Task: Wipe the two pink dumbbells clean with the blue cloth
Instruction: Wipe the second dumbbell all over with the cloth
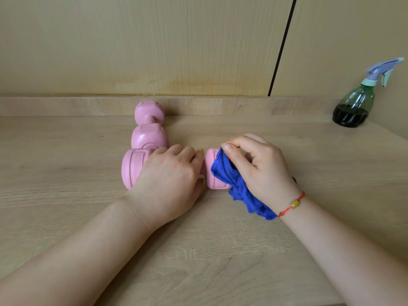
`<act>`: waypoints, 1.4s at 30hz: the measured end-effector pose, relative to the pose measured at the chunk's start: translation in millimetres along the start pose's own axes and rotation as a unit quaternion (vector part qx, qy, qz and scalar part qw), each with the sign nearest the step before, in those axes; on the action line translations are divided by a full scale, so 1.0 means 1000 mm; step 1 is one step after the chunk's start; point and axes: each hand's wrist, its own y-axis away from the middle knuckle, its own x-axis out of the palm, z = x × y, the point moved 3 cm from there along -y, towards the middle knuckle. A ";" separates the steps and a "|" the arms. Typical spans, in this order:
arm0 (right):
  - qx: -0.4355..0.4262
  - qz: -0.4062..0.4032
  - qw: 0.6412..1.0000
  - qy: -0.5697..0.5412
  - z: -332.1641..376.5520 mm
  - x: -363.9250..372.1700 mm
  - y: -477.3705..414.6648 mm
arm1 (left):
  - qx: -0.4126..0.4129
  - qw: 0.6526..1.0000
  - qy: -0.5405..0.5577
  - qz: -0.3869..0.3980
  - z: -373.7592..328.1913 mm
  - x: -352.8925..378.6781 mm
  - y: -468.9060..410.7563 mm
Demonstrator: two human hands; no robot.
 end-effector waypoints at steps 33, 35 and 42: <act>0.006 -0.191 0.960 0.202 0.048 -0.099 -0.092 | -0.007 0.999 0.048 0.003 0.002 -0.013 0.005; 0.006 -0.111 0.967 0.227 0.046 -0.084 -0.088 | -0.010 0.999 0.049 0.006 0.002 -0.013 0.005; 0.249 0.079 0.961 -0.095 0.016 -0.031 -0.055 | -0.011 0.999 0.046 0.015 0.001 -0.015 0.006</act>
